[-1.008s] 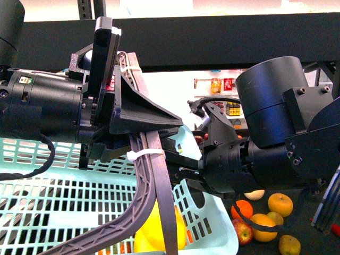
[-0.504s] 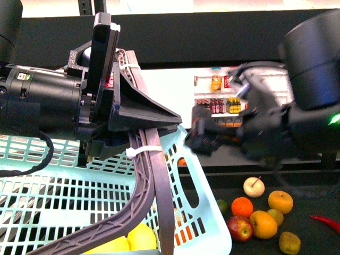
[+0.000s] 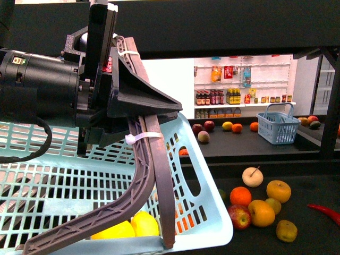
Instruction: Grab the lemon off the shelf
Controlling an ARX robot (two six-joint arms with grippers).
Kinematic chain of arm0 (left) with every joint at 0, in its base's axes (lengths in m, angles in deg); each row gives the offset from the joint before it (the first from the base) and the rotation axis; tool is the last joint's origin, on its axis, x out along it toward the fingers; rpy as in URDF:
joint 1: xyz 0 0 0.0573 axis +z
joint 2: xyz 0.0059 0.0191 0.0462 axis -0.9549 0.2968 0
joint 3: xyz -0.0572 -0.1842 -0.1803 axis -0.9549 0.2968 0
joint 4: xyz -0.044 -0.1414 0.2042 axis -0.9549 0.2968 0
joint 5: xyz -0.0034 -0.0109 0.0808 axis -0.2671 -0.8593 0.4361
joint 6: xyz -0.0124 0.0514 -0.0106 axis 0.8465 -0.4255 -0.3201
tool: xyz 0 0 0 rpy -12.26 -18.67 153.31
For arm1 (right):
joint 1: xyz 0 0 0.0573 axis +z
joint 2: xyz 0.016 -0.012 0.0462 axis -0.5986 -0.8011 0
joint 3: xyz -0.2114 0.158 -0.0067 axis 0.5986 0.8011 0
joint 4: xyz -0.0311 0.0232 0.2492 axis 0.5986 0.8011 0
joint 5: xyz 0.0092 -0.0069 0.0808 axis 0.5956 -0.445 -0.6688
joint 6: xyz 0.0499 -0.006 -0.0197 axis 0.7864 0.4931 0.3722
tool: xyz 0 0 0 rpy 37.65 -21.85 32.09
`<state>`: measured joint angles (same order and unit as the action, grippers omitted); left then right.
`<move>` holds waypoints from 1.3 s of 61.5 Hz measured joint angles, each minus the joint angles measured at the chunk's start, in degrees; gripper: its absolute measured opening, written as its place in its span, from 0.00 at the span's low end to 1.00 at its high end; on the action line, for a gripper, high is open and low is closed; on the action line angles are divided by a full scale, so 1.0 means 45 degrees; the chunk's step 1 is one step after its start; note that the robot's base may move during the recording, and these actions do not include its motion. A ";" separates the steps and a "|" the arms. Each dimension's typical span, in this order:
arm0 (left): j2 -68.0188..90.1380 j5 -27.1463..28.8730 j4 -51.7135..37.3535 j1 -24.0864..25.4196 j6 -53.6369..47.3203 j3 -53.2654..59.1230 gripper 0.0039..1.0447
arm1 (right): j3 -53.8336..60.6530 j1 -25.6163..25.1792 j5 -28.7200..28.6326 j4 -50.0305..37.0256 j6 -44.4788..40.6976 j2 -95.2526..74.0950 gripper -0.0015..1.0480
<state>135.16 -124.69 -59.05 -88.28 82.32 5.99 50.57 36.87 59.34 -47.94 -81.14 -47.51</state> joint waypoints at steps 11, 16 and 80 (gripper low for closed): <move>-0.0005 -0.0044 0.0000 -0.0010 0.0005 0.0000 0.09 | 0.3701 -0.0015 0.0136 0.2987 -0.0010 0.6198 0.56; -0.0005 -0.0068 0.0000 -0.0010 0.0000 0.0005 0.09 | 0.5042 -0.0015 0.0117 0.2783 -0.0015 0.8446 0.36; -0.0005 -0.0039 0.0000 -0.0019 0.0005 0.0005 0.09 | 0.7155 -0.0015 0.0131 0.2438 -0.0053 1.0146 0.12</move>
<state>135.14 -124.87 -59.05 -88.37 82.35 6.01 82.77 36.80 59.93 -36.97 -81.38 -1.85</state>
